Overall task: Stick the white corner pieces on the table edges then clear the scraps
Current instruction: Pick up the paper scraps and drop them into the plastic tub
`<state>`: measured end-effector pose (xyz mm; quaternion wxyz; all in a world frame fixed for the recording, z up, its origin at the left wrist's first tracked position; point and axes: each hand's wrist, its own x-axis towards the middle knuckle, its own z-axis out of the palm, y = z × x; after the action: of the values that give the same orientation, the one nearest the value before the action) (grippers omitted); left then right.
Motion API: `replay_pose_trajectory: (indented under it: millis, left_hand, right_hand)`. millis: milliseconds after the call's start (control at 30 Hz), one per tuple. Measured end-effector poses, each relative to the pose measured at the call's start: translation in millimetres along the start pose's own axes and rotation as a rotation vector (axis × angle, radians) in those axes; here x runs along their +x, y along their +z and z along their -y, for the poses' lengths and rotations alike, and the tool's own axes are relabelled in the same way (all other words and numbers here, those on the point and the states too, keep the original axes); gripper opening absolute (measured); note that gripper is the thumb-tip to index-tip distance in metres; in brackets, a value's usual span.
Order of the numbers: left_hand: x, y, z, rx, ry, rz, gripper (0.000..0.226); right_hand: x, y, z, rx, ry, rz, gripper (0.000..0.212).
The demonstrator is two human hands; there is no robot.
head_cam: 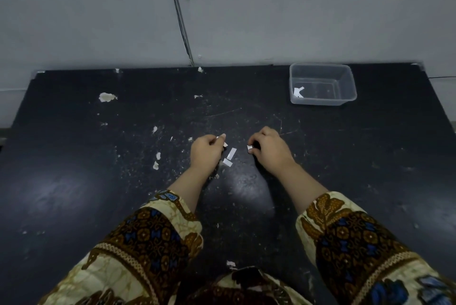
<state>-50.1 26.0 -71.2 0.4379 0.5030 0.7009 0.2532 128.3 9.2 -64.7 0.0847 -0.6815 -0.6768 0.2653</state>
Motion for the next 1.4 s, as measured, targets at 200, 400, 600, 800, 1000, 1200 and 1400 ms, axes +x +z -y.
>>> replay_pose_trajectory:
  millis: [200, 400, 600, 800, 1000, 1200, 1400]
  left_hand:
    - [-2.0, -0.5, 7.0, 0.053, -0.025, 0.047, 0.042]
    - [-0.5, -4.8, 9.1, 0.066, -0.047, 0.032, 0.036]
    - [0.6, -6.4, 10.8, 0.074, -0.049, 0.03, 0.04]
    - [-0.6, -7.4, 9.4, 0.062, -0.056, 0.038, 0.039]
    - [-3.1, -8.3, 7.1, 0.057, -0.065, 0.039, 0.039]
    - [-1.8, -8.7, 6.9, 0.073, -0.056, 0.049, 0.039]
    - [-0.1, -7.5, 8.0, 0.084, -0.033, 0.042, 0.043]
  right_hand:
    - [1.4, 1.5, 13.5, -0.065, -0.025, 0.049, 0.018]
    - [0.6, 7.3, 23.2, 0.065, -0.068, 0.056, 0.009]
    - [-1.3, 5.0, 31.9, 0.245, -0.037, 0.205, 0.025]
    - [-1.7, 10.8, 36.5, 0.049, -0.074, 0.184, 0.043]
    - [-8.9, 21.4, 40.3, 0.015, -0.061, 0.097, 0.045]
    - [-6.1, 22.1, 44.6, -0.003, -0.034, 0.099, 0.029]
    - [-0.4, 23.6, 47.8, -0.126, -0.036, 0.123, 0.021]
